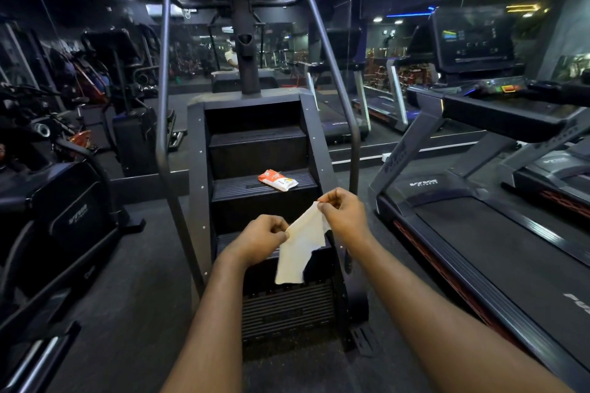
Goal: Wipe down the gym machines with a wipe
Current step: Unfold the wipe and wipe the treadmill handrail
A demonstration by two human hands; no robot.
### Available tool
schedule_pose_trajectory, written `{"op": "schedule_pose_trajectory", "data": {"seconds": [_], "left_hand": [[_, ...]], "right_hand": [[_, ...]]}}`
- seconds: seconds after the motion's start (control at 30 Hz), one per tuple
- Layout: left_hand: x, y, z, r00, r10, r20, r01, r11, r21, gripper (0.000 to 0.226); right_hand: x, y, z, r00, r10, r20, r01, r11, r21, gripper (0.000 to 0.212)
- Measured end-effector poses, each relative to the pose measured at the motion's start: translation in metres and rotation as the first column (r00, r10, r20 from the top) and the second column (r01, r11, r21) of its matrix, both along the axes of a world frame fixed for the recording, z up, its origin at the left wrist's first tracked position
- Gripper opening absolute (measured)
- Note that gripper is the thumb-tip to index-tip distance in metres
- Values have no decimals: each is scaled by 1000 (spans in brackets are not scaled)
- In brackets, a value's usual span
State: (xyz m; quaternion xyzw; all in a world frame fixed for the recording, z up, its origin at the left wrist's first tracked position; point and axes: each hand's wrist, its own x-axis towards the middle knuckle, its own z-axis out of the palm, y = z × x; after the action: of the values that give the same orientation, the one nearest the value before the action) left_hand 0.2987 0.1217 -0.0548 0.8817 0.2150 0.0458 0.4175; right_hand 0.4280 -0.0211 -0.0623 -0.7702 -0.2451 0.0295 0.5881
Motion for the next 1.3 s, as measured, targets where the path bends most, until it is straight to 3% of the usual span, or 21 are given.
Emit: {"op": "schedule_pose_trajectory", "data": {"seconds": [0.2, 0.4, 0.47, 0.6, 0.8, 0.93, 1.13, 1.3], "left_hand": [[4, -3, 7, 989, 118, 94, -121, 992, 28, 16], [1, -1, 10, 985, 103, 141, -115, 990, 81, 8], [-2, 2, 12, 989, 75, 126, -88, 991, 97, 3], [-8, 8, 13, 999, 47, 17, -49, 988, 150, 14], [-14, 14, 12, 987, 159, 0, -152, 948, 278, 10], [-13, 17, 14, 957, 272, 103, -290, 909, 298, 4], [-14, 10, 19, 861, 372, 346, -462, 856, 231, 10], [-12, -5, 24, 757, 307, 577, -475, 865, 164, 6]], "right_hand": [[2, -1, -7, 992, 27, -125, -23, 999, 34, 10], [1, -4, -6, 994, 39, -100, -34, 998, 51, 20], [0, -5, -4, 997, 22, -80, -19, 999, 32, 23], [-1, -8, -3, 998, -25, -55, 22, 998, -52, 29], [-2, -14, -3, 992, -78, -100, 62, 986, -153, 20], [-5, -15, -6, 991, -53, -120, 31, 984, -178, 11], [-7, -14, -5, 988, -77, -137, 49, 979, -196, 25], [-11, -8, -5, 987, -106, -123, 115, 991, 75, 22]]}}
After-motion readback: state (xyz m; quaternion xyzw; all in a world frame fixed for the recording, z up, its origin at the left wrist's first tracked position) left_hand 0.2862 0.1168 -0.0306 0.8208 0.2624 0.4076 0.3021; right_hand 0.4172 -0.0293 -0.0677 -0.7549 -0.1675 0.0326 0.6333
